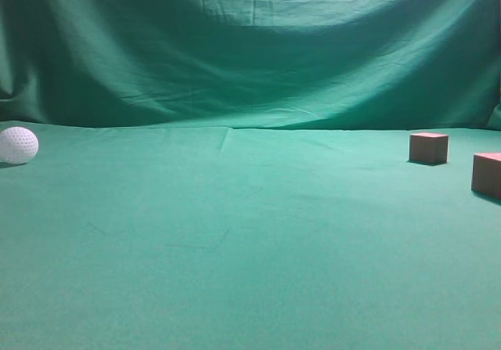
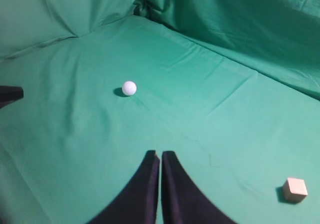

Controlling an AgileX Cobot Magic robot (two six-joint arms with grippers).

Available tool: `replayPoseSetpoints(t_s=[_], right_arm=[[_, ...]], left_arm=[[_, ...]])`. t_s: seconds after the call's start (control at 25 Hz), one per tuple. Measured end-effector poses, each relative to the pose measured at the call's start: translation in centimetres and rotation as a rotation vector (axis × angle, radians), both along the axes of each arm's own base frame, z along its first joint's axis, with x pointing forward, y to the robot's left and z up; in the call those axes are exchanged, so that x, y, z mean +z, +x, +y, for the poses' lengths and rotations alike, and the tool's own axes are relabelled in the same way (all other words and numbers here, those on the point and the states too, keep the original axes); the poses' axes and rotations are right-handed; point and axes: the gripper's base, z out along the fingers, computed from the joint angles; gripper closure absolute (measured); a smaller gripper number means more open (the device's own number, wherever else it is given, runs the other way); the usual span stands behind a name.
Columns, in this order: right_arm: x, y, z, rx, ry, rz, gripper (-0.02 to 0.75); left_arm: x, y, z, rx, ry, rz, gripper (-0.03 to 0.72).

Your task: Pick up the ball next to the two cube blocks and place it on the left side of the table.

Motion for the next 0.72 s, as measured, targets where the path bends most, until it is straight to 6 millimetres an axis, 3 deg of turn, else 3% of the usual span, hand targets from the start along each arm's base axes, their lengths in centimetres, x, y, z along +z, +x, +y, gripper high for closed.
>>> replayPoseSetpoints(t_s=[0.32, 0.72], right_arm=[[-3.7, -0.5, -1.4, -0.093, -0.055, 0.065, 0.738], [-11.7, 0.0, -3.4, -0.376, 0.078, -0.11, 0.738]], left_arm=[[0.0, 0.0, 0.0, 0.0, 0.0, 0.0, 0.688], [0.0, 0.0, 0.0, 0.0, 0.0, 0.0, 0.688]])
